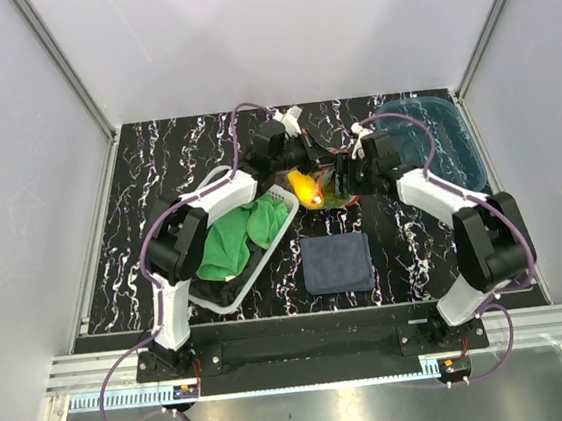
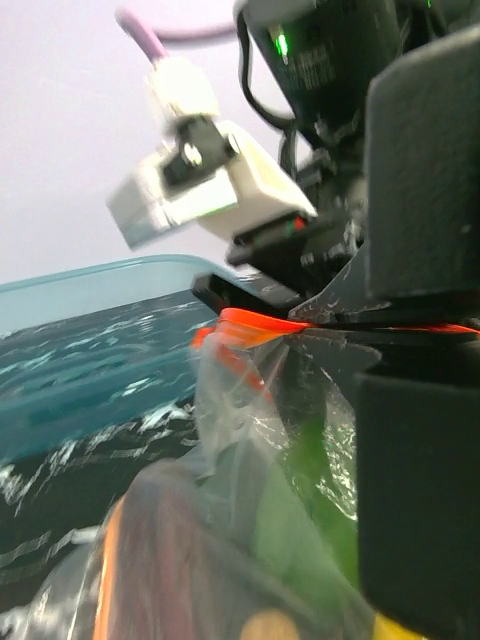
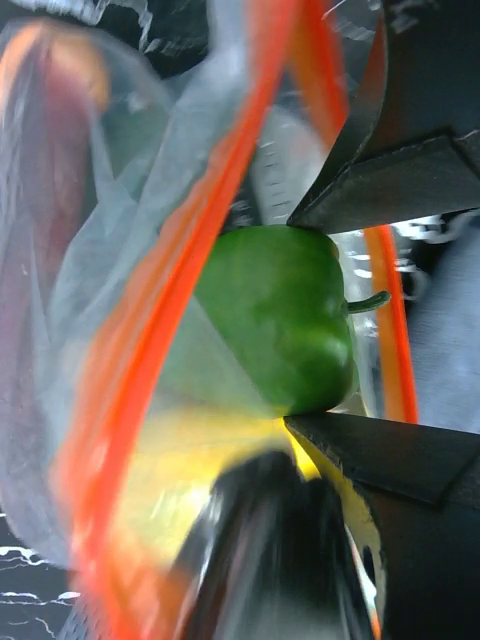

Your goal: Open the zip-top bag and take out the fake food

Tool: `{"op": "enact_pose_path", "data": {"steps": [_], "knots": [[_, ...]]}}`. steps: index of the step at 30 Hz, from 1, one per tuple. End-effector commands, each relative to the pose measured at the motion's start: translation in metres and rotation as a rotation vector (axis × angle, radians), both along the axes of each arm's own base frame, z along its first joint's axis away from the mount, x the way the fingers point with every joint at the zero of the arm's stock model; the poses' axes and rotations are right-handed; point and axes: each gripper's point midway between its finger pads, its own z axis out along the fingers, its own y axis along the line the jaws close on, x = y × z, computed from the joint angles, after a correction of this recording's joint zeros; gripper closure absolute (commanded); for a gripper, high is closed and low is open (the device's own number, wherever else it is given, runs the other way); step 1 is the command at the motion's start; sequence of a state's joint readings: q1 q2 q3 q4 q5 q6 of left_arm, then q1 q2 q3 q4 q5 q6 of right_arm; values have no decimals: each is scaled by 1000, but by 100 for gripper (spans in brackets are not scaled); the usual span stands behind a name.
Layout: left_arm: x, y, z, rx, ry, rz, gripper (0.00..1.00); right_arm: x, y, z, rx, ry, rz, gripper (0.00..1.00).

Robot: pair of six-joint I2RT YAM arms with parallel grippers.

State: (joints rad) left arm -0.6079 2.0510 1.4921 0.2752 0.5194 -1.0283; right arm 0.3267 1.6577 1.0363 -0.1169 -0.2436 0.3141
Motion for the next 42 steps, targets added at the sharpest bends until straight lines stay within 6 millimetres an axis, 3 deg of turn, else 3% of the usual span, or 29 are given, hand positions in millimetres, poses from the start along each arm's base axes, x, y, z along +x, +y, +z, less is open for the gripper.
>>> {"op": "enact_pose_path", "data": {"steps": [1,11,16,20,27,31,34,42], "knots": [[-67,-32,55,-43,-150,-297,100,3,-5,61,-12,-89,-65,76],[-68,-26,53,-13,-171,-302,100,-18,-20,92,-50,-22,-105,86],[-60,-21,53,6,-191,-281,100,-35,-29,122,-42,-69,-119,87],[-52,-20,54,2,-192,-271,100,-57,-44,138,-78,-56,-142,87],[-42,-17,57,-9,-188,-261,100,-71,-77,171,-111,-99,-228,88],[-41,-15,58,-13,-187,-265,100,-70,-112,174,-180,-94,-351,89],[-43,-14,58,-16,-185,-268,100,-58,-150,165,-238,-69,-478,88],[-48,-8,69,-45,-183,-264,100,-6,-242,121,-407,77,-710,83]]}}
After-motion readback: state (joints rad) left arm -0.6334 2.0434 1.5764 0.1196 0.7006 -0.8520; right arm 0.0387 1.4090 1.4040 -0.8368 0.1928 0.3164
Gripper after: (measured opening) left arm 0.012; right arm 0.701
